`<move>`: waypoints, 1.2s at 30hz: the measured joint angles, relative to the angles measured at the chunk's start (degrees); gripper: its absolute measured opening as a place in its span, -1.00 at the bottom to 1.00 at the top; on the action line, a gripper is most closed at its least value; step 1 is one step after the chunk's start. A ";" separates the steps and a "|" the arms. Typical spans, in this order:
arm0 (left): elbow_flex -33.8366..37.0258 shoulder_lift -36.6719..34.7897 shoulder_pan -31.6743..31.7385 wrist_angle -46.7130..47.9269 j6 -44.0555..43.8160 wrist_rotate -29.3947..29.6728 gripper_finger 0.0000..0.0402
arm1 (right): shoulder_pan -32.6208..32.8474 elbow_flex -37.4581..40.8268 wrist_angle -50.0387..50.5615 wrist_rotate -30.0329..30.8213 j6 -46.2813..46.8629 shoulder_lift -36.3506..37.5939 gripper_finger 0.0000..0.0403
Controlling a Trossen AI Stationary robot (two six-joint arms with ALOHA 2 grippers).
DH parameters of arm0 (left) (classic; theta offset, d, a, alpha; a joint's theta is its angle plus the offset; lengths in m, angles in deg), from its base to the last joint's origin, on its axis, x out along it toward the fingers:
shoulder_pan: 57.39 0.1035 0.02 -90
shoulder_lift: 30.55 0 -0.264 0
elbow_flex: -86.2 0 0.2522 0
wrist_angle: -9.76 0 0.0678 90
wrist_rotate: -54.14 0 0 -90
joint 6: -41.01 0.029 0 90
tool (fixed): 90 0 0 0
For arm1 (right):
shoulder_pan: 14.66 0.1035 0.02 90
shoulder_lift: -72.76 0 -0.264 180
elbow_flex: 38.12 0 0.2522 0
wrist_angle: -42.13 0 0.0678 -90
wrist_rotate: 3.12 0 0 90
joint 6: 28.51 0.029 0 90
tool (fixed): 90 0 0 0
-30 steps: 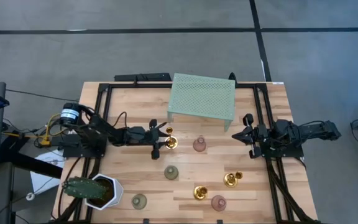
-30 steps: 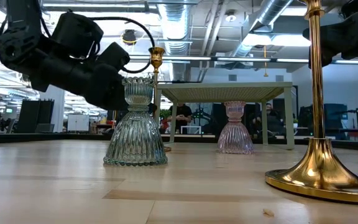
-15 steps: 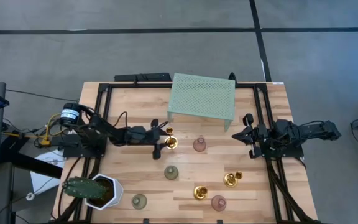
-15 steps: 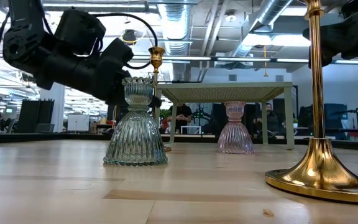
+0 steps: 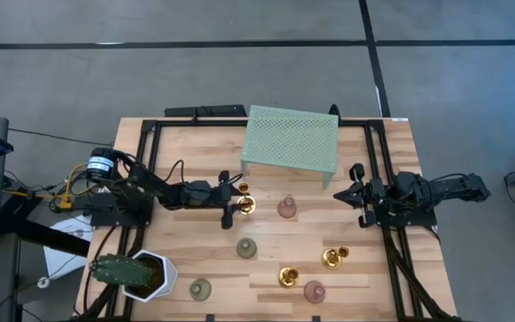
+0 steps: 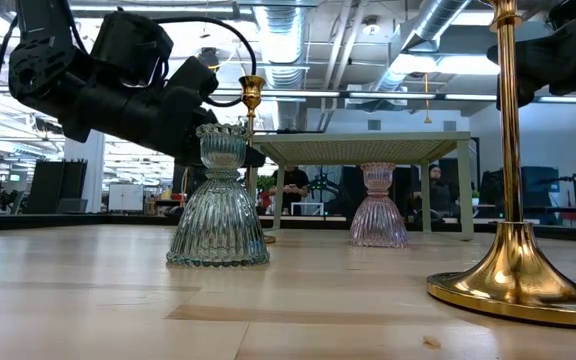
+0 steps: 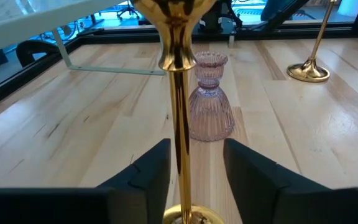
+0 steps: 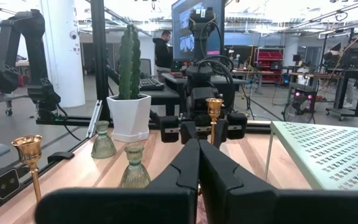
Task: Pick & Place candle stick holders
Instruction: Put the top golden candle holder on the shelf
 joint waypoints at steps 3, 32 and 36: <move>0.00 0.00 0.00 0.01 0.02 0.16 -0.43 | 0.00 0.00 0.00 0.00 0.00 -0.01 -1.00; 0.00 -0.21 0.00 0.97 -7.06 4.11 -0.92 | 0.00 0.00 -0.02 0.00 -0.02 0.01 -1.00; -0.30 -1.70 -0.02 3.03 -7.36 3.77 -0.89 | 0.00 0.00 -0.02 0.00 -0.03 -0.01 -1.00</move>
